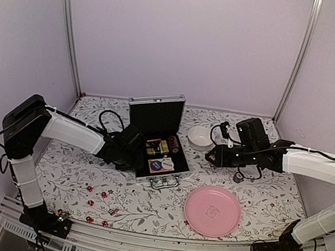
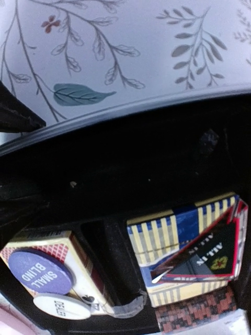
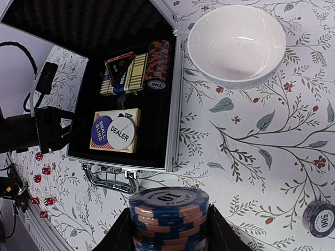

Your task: Pack up texas hold em set

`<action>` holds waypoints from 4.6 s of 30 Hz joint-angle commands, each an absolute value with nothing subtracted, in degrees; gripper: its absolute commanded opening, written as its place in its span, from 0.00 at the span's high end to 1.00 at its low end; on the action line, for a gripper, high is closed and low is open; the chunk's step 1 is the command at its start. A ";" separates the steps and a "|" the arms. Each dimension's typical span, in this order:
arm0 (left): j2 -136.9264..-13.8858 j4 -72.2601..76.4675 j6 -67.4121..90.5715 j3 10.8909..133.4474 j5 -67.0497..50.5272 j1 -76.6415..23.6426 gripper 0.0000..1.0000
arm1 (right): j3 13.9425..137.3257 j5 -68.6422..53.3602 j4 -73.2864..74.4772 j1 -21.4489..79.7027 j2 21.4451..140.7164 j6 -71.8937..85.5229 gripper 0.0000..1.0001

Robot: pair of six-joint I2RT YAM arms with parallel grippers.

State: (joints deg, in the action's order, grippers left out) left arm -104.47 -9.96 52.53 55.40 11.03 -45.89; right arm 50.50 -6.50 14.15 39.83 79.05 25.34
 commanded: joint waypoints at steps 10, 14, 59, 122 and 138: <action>-93.59 -20.28 51.87 54.62 16.72 -47.34 0.20 | 57.68 -4.05 11.65 45.38 83.74 27.67 0.89; -85.78 -23.08 53.01 52.47 22.54 -47.35 0.07 | 59.23 -3.82 11.60 46.43 85.20 28.11 0.89; -58.13 -20.04 12.07 49.02 8.97 -6.77 0.03 | 89.26 7.17 19.42 46.87 122.23 27.68 0.90; -58.67 -19.51 10.63 47.81 18.90 -6.75 0.03 | 70.46 5.77 14.06 47.24 110.79 30.97 0.32; -58.98 -19.38 10.54 47.91 18.93 -6.76 0.03 | 74.44 6.71 14.26 47.20 114.40 30.76 0.31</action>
